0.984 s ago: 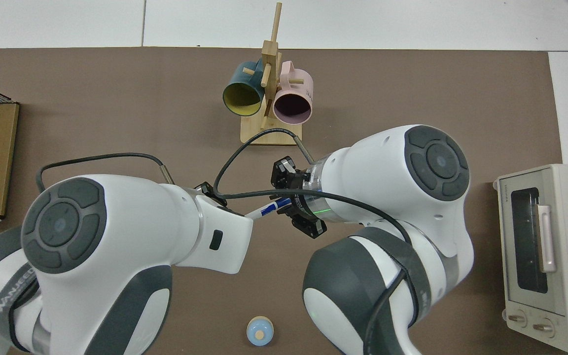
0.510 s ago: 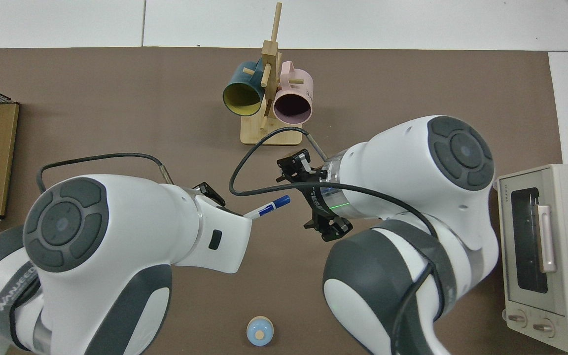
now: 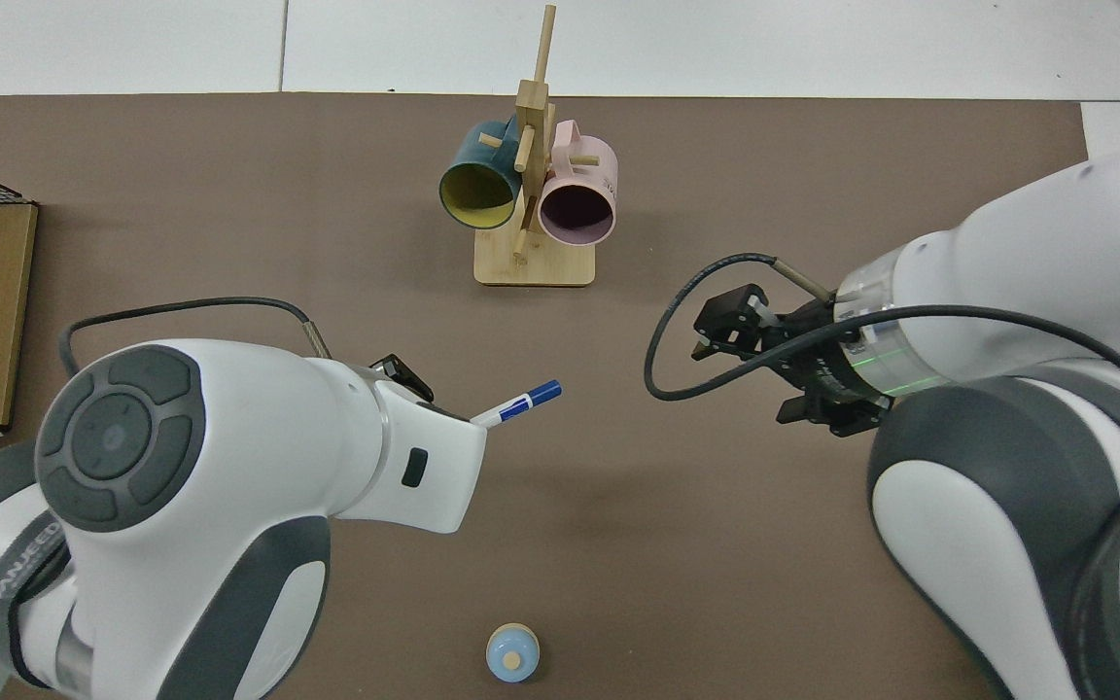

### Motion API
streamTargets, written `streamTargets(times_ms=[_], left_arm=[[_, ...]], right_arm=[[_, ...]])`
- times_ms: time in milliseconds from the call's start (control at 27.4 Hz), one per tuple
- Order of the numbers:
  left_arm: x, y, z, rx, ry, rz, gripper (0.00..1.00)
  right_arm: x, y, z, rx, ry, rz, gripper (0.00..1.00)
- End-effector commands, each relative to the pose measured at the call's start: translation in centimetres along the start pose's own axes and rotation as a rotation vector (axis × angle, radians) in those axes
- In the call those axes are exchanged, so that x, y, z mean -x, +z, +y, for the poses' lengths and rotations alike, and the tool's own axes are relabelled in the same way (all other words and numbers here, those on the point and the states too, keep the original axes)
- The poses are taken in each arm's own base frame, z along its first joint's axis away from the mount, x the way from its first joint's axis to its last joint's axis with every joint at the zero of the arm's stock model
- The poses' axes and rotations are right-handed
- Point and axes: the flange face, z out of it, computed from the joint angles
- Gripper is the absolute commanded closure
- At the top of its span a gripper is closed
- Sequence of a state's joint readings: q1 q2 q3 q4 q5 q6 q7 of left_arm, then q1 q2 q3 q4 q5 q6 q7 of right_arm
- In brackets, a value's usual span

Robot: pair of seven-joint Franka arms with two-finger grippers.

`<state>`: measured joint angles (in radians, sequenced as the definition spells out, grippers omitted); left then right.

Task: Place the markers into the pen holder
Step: 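Open the right gripper and pull it away from the marker, then carry the marker with the left gripper while the right gripper retracts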

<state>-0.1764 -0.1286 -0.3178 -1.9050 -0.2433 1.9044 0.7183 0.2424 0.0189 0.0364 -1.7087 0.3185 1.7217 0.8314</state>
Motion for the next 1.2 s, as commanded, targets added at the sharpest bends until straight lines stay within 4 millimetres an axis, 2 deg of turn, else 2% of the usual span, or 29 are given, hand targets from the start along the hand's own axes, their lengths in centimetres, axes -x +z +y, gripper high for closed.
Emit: streamTargets(times_ms=[0, 219, 365, 510, 802, 984, 1094, 1167], left_arm=[[0.9, -0.1, 0.1, -0.022, 0.016, -0.027, 1.0], [1.5, -0.2, -0.7, -0.04, 0.011, -0.045, 1.0], [2.2, -0.2, -1.3, -0.06, 0.016, -0.089, 1.0], [3.3, -0.3, -2.2, -0.082, 0.045, -0.145, 1.0], [7.3, -1.3, -5.9, -0.153, 0.133, -0.311, 1.0], [11.2, -2.7, -9.6, -0.197, 0.23, -0.42, 1.0], [13.0, -3.5, -11.1, -0.218, 0.26, -0.477, 1.0], [14.1, -3.9, -12.0, -0.229, 0.274, -0.513, 1.0]], right_arm=[[-1.4, -1.5, 3.0, 0.085, -0.188, 0.034, 0.0], [-3.9, -3.0, 5.9, 0.196, -0.383, 0.104, 0.0], [-4.7, -3.7, 6.8, 0.285, -0.512, 0.146, 0.0], [-5.9, -4.4, 8.0, 0.289, -0.516, 0.158, 0.0], [-6.6, -5.6, 8.8, 0.262, -0.497, 0.193, 0.0], [-7.0, -5.6, 10.0, 0.285, -0.498, 0.151, 0.0], [-6.9, -7.9, 10.5, 0.279, -0.504, 0.151, 0.0], [-6.7, -9.3, 10.1, 0.275, -0.516, 0.157, 0.0]])
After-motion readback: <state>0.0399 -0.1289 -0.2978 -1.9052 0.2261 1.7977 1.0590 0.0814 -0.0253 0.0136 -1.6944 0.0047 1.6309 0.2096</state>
